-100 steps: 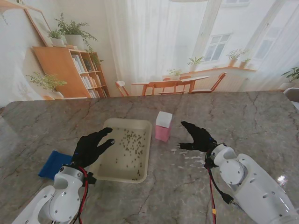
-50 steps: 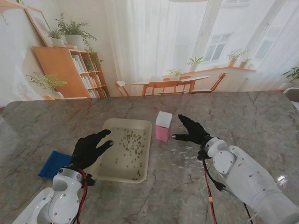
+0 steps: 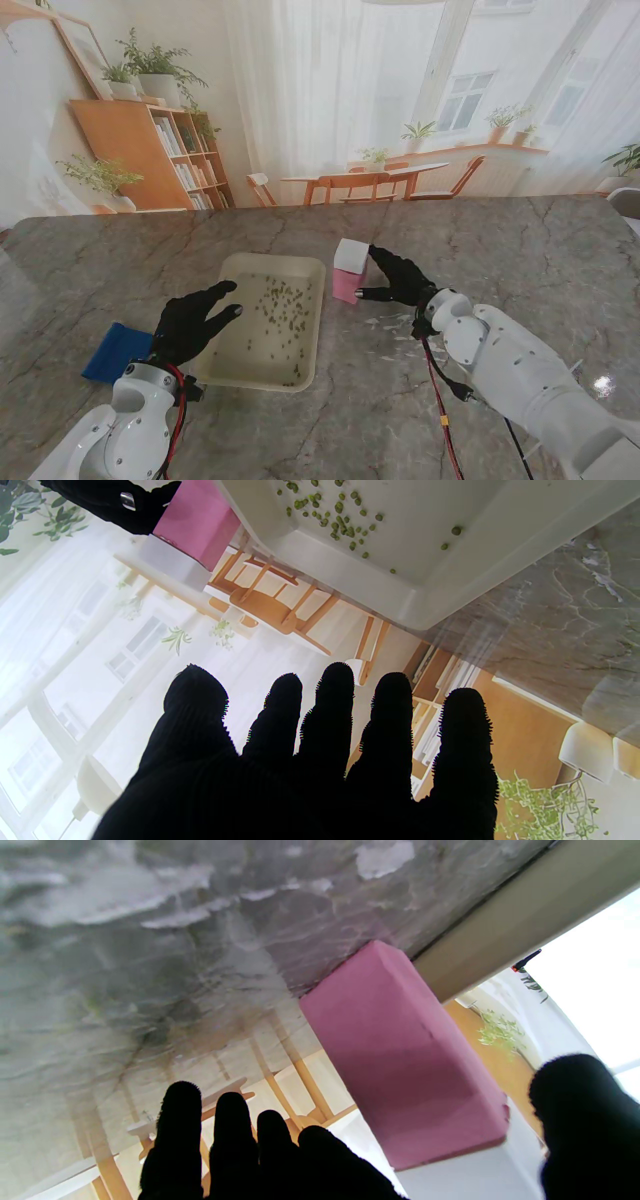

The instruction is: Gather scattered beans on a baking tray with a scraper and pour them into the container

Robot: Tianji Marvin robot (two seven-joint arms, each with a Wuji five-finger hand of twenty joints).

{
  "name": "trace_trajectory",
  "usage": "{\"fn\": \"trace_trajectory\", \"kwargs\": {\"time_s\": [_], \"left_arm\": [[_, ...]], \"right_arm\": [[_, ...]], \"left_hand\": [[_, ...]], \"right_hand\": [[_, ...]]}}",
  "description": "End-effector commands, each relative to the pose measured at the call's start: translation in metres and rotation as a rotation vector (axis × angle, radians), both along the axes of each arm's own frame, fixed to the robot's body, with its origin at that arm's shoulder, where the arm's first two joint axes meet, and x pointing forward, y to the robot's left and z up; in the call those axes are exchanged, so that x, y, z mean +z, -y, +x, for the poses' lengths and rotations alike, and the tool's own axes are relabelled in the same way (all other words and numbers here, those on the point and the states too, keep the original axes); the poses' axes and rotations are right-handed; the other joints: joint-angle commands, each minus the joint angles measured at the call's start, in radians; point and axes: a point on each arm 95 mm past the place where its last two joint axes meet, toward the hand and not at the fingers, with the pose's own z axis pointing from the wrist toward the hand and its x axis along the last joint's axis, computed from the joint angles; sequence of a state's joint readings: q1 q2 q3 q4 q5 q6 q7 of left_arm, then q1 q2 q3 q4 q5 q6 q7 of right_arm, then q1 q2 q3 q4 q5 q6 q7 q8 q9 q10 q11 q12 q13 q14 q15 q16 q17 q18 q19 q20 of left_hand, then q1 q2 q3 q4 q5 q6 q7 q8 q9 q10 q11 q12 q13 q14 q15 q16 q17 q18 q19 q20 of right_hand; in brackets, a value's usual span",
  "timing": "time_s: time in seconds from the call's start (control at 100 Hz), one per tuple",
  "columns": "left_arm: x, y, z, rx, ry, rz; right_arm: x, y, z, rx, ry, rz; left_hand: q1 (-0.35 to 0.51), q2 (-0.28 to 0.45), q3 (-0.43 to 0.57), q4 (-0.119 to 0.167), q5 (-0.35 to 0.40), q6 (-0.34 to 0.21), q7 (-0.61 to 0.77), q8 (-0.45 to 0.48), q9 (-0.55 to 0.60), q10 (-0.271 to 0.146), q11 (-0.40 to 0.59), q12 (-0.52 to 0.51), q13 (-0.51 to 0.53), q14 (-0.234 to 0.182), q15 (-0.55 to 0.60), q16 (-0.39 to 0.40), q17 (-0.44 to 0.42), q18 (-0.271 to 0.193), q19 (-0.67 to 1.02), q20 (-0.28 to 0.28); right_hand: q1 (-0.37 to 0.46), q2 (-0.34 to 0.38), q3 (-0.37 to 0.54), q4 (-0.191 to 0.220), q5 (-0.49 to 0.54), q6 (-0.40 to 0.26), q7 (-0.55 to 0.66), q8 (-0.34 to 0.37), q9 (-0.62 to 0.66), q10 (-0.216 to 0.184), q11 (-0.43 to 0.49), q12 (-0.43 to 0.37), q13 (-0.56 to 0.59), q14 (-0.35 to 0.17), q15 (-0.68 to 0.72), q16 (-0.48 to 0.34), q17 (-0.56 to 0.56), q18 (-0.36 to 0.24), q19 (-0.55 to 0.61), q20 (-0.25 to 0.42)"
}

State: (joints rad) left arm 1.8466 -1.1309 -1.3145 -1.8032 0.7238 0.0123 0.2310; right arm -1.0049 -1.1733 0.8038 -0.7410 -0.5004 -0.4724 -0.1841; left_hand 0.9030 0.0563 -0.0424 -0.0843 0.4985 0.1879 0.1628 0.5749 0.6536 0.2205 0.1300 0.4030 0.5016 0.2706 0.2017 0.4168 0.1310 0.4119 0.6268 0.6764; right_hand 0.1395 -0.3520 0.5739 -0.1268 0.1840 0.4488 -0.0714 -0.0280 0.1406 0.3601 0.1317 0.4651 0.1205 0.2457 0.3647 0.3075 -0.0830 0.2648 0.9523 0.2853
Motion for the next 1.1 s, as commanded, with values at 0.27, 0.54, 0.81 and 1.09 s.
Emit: {"fn": "trace_trajectory", "kwargs": {"time_s": [0.27, 0.54, 0.81, 1.09], "left_arm": [[-0.003, 0.002, -0.002, -0.001, -0.013, 0.000], [-0.003, 0.001, -0.003, 0.003, -0.018, 0.003], [-0.004, 0.001, -0.003, 0.006, -0.020, 0.005], [-0.004, 0.000, -0.004, 0.012, -0.020, 0.006]], "right_arm": [[0.002, -0.009, 0.015, 0.020, -0.018, 0.006], [0.000, -0.017, 0.023, 0.032, -0.031, 0.013], [-0.002, -0.023, 0.029, 0.042, -0.046, 0.029], [-0.007, -0.030, 0.028, 0.079, -0.059, 0.033]], "left_hand": [[0.020, 0.076, 0.002, 0.050, 0.013, 0.010, 0.007, 0.008, 0.013, -0.001, 0.001, 0.006, 0.012, 0.001, 0.003, 0.010, -0.008, 0.021, 0.019, 0.004], [0.021, 0.076, 0.002, 0.050, 0.014, 0.009, 0.008, 0.008, 0.014, -0.002, 0.002, 0.007, 0.013, 0.001, 0.003, 0.010, -0.007, 0.020, 0.020, 0.004], [0.022, 0.076, 0.002, 0.050, 0.018, 0.011, 0.009, 0.009, 0.017, -0.001, 0.003, 0.008, 0.014, 0.001, 0.004, 0.010, -0.007, 0.021, 0.021, 0.004], [0.025, 0.076, 0.002, 0.050, 0.024, 0.013, 0.012, 0.011, 0.019, -0.002, 0.004, 0.009, 0.017, 0.002, 0.005, 0.011, -0.006, 0.019, 0.023, 0.004]], "right_hand": [[-0.001, -0.005, 0.036, -0.005, 0.013, 0.024, -0.015, -0.014, -0.024, 0.004, -0.019, 0.042, -0.010, 0.011, 0.041, 0.024, -0.016, -0.011, 0.024, 0.004], [-0.004, -0.018, 0.088, -0.006, 0.009, 0.020, 0.003, 0.004, -0.020, 0.000, 0.015, 0.049, -0.004, 0.008, 0.064, 0.022, -0.005, -0.009, 0.037, 0.005], [0.002, -0.037, 0.114, -0.009, 0.007, -0.013, 0.027, 0.025, -0.003, -0.034, 0.076, 0.067, 0.026, -0.015, 0.081, 0.025, 0.026, -0.011, 0.057, 0.010], [-0.001, -0.073, 0.182, -0.016, -0.014, -0.040, 0.047, 0.244, 0.020, -0.074, 0.210, 0.035, 0.085, -0.038, 0.096, 0.025, 0.074, -0.009, 0.084, 0.008]]}}
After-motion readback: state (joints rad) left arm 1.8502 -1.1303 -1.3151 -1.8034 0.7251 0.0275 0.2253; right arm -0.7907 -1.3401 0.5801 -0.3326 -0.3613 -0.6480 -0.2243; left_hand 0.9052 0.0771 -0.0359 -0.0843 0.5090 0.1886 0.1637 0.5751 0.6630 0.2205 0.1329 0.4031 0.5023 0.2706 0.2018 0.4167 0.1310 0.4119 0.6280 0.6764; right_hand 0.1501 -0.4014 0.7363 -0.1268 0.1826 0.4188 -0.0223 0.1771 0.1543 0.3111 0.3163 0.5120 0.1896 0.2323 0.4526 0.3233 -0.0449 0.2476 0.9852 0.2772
